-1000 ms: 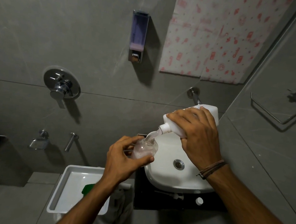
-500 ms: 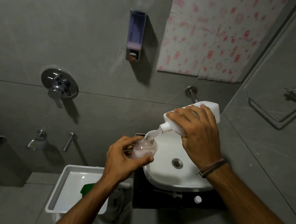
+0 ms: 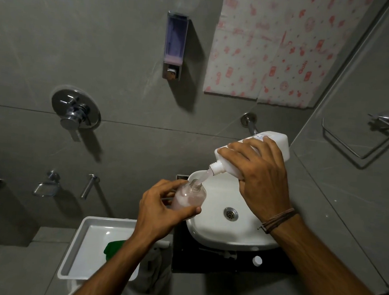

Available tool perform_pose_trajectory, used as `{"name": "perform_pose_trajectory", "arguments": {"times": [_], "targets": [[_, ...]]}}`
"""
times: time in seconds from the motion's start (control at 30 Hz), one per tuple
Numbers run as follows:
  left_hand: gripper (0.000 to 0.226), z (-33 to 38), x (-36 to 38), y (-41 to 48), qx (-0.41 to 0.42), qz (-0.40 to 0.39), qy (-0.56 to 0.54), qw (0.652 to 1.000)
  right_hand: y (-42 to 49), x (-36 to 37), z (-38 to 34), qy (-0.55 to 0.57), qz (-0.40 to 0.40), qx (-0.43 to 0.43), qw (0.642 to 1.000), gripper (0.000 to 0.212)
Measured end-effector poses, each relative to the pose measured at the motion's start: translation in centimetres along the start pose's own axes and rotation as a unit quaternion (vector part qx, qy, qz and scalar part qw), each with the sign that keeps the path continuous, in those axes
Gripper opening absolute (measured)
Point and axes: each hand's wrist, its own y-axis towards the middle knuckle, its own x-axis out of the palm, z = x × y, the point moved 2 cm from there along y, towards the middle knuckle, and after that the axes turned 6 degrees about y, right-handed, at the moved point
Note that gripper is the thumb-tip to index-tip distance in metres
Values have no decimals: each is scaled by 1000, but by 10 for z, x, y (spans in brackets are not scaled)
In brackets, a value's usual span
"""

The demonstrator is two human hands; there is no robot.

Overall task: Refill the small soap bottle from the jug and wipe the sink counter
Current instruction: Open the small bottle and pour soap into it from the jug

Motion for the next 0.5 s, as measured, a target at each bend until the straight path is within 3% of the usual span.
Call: {"name": "perform_pose_trajectory", "arguments": {"times": [0.5], "targets": [[71,2,1,-4,-6,-9,6,1000,-11,7,-5,28,2,2,1000,54]]}}
